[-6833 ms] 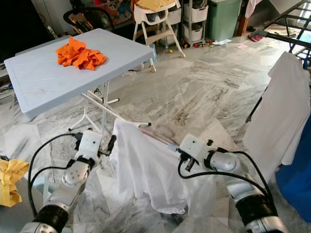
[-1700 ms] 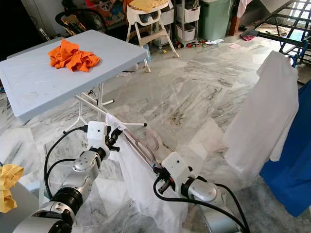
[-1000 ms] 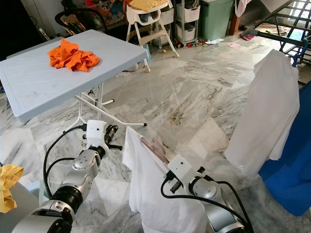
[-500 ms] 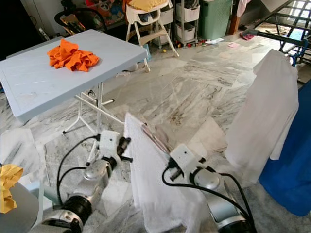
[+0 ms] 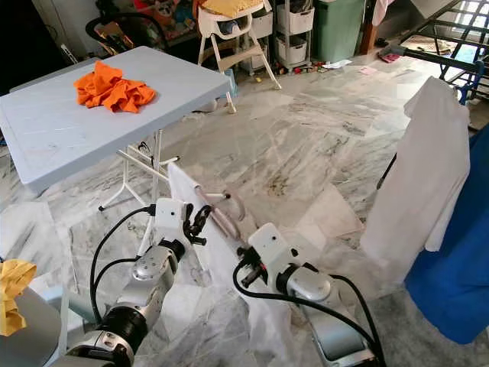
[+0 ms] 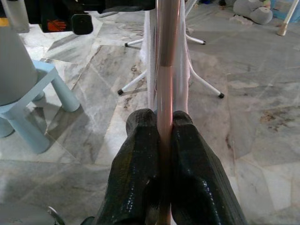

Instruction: Hang hanger

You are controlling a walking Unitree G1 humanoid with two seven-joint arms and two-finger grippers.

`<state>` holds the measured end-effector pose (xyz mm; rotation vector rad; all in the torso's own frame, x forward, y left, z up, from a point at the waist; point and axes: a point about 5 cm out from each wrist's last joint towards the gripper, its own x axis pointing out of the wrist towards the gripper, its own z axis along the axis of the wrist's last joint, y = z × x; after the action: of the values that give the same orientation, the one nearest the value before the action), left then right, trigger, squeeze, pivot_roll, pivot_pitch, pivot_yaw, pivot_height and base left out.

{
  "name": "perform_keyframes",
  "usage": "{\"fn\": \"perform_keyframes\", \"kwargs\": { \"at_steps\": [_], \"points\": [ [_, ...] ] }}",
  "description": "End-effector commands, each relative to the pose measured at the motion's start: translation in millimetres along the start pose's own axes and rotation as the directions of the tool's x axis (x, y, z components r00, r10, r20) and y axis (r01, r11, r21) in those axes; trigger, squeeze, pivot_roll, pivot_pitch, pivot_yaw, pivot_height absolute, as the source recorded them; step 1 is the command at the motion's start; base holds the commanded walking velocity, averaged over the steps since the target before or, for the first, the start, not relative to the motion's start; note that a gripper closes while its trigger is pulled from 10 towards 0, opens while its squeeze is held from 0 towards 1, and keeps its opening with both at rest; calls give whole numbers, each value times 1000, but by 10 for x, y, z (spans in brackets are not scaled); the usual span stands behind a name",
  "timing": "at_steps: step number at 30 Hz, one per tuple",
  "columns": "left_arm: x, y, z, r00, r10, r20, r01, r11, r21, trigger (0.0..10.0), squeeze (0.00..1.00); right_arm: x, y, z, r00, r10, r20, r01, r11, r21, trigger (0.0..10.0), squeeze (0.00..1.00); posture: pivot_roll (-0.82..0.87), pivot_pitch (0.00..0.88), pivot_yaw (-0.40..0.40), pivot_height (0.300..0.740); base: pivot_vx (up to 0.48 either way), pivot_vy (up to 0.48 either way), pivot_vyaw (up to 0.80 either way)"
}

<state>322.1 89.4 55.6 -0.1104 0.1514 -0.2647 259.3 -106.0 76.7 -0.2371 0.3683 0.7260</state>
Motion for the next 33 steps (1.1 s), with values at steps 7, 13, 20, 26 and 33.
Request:
{"fn": "perform_keyframes", "kwargs": {
  "at_steps": [7, 13, 20, 26, 33],
  "points": [
    [47, 99, 152, 998, 30, 56, -30, 999, -12, 10000, 1000, 13, 130, 181, 996, 56, 76, -55, 998, -22, 10000, 0, -195, 0, 145, 740, 0, 0, 0],
    [43, 123, 173, 997, 46, 70, -47, 999, 19, 10000, 1000, 10, 113, 177, 996, 53, 70, -51, 998, -27, 10000, 0, -194, 0, 145, 740, 0, 0, 0],
    [41, 199, 174, 996, 64, 59, -67, 997, 43, 0, 0, 10, 75, 166, 998, 28, 64, -26, 999, -26, 10000, 0, -194, 0, 147, 740, 0, 0, 0],
    [33, 267, 164, 995, 92, 47, -95, 994, 62, 0, 0, 15, 44, 162, 998, 9, 59, -7, 999, -31, 10000, 0, -191, 0, 145, 740, 0, 0, 0],
    [36, 313, 206, 992, 106, 63, -112, 989, 98, 0, 0, 28, -5, 105, 999, -26, 25, 28, 998, -49, 10000, 0, -187, 0, 142, 740, 0, 0, 0]
  ]
}}
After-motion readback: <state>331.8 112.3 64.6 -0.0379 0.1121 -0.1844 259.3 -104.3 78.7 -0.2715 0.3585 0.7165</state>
